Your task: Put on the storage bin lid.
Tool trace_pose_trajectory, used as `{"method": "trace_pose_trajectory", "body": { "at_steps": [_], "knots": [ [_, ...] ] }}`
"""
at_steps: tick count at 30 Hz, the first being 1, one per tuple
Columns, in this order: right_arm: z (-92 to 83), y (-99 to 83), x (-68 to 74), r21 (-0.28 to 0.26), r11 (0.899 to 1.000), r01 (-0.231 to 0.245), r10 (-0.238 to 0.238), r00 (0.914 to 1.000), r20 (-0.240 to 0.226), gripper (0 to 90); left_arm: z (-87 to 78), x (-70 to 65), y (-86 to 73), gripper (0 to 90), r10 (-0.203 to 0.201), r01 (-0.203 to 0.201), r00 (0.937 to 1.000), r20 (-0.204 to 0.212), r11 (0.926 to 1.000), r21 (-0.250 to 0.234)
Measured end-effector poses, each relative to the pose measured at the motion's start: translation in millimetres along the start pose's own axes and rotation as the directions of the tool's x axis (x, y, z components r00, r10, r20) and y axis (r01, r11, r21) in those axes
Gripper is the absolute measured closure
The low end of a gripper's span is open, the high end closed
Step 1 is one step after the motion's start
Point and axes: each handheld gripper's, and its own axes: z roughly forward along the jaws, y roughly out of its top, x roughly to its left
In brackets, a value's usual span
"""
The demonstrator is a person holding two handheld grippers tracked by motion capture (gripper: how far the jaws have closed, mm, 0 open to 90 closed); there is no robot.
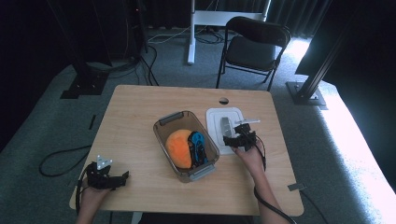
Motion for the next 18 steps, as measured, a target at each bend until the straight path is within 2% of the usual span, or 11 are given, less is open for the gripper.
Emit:
{"method": "trace_pose_trajectory", "body": {
  "at_steps": [2,5,11,12,15,16,18],
  "knots": [
    [3.2,0.0,0.3,-0.006,1.000,0.008,-0.008,0.9998,0.019,22.7,0.0,0.1,0.0,0.3,0.001,-0.001,1.0000,0.000,1.0000,0.000],
    [9.4,1.1,-1.2,-0.010,1.000,0.002,-0.001,0.9995,0.030,23.8,-0.1,0.1,-0.1,0.3,0.001,-0.001,1.0000,0.001,1.0000,0.000],
    [21.5,5.1,-1.1,0.013,1.000,0.005,-0.006,0.9989,0.046,24.8,-0.2,0.2,-0.1,0.3,0.003,-0.003,1.0000,0.003,1.0000,0.001],
    [27.3,5.7,-1.2,0.028,1.000,0.002,-0.003,0.9985,0.054,25.8,-0.3,0.4,-0.1,0.3,0.005,-0.005,1.0000,0.003,1.0000,0.002],
    [33.0,5.2,-0.9,0.040,0.999,0.001,-0.003,0.9981,0.062,28.1,-0.3,0.4,-0.1,0.3,0.005,-0.005,1.0000,0.003,1.0000,0.002],
    [34.1,4.9,-0.6,0.042,0.999,0.002,-0.005,0.9976,0.069,31.5,-0.3,0.4,-0.2,0.3,0.005,-0.005,1.0000,0.003,1.0000,0.002],
    [35.6,4.6,-0.7,0.048,0.999,0.002,-0.005,0.9971,0.075,31.5,-0.3,0.4,-0.2,0.3,0.005,-0.005,1.0000,0.003,1.0000,0.002]
  ]
}}
